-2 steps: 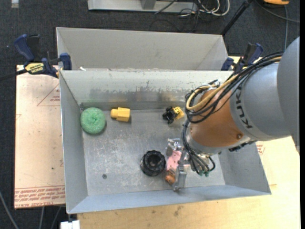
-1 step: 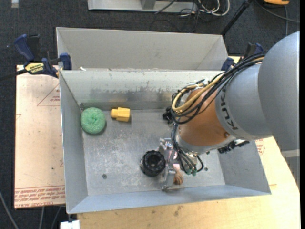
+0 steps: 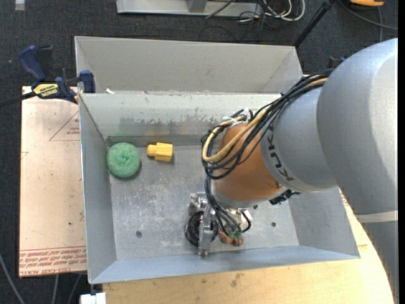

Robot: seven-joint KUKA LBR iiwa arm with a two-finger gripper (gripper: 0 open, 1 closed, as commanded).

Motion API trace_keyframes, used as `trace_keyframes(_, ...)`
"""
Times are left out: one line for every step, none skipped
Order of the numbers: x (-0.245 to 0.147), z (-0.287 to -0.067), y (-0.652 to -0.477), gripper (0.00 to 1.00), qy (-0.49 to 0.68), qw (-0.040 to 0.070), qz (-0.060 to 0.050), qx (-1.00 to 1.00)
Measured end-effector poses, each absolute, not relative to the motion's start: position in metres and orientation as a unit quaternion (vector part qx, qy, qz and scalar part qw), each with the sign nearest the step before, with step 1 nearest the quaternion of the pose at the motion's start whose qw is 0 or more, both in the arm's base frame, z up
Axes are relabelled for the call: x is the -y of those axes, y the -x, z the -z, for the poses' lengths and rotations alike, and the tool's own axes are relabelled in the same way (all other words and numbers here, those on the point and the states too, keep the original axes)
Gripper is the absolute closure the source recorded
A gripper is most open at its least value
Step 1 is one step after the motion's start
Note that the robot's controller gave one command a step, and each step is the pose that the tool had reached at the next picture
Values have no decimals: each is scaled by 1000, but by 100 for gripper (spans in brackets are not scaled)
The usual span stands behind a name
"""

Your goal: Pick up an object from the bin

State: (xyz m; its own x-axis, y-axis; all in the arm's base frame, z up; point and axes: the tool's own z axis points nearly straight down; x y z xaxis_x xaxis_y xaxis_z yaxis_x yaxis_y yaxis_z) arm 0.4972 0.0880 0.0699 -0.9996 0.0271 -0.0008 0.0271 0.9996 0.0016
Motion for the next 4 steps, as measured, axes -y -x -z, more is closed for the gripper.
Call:
trace_keyframes(-88, -70, -497, 100, -13, 0, -1, -1000)
trace_keyframes(-91, -133, -489, 100, -7, -3, 0, -1000)
trace_keyframes(-27, -102, -505, 100, 47, 4, -1, -999)
trace_keyframes(-29, -245, -530, 100, 29, 2, -1, -1000)
